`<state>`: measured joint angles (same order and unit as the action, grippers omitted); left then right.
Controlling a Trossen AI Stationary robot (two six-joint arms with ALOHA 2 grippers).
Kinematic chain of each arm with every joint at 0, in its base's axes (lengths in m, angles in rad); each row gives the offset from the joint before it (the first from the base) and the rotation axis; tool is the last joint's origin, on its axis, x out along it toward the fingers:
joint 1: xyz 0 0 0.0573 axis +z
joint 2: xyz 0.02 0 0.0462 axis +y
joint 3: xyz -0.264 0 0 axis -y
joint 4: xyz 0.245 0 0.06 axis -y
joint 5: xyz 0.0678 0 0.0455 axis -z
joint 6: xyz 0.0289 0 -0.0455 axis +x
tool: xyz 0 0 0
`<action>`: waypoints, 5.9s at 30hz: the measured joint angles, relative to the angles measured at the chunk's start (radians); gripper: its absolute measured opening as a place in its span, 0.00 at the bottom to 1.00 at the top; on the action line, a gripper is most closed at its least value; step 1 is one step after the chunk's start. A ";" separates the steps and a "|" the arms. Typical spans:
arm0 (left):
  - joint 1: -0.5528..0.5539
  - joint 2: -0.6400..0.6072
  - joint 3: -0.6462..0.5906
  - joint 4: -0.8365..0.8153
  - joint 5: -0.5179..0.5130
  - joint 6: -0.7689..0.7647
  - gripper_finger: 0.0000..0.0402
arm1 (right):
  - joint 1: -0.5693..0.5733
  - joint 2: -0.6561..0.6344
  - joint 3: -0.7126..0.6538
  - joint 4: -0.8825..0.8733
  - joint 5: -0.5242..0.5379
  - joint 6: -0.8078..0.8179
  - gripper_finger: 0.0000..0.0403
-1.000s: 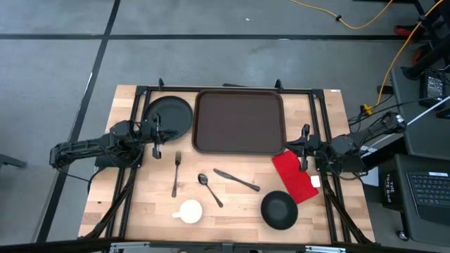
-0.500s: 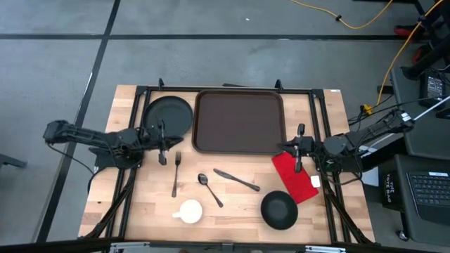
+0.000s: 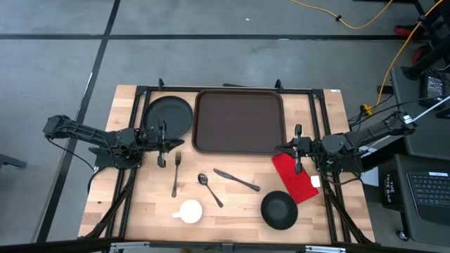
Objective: Set up tray
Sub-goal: Put the white mug on the brown serving tray
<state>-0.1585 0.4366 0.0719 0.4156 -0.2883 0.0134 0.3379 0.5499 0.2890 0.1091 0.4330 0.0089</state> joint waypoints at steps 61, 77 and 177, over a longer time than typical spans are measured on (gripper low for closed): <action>-0.545 1.062 1.281 -1.385 -0.017 -0.948 0.01 | -0.021 0.179 -0.002 0.119 0.028 -0.036 0.04; -0.553 1.179 1.293 -1.385 0.158 -1.113 0.05 | -0.021 0.214 -0.002 0.150 0.028 -0.012 0.04; 0.387 0.993 1.292 -1.511 0.300 0.175 0.01 | -0.084 0.211 -0.001 0.255 0.156 -0.065 0.04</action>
<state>0.2285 1.4299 1.3640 -1.0953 0.0121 0.1889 0.2535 0.7612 0.2882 0.3637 0.5887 -0.0561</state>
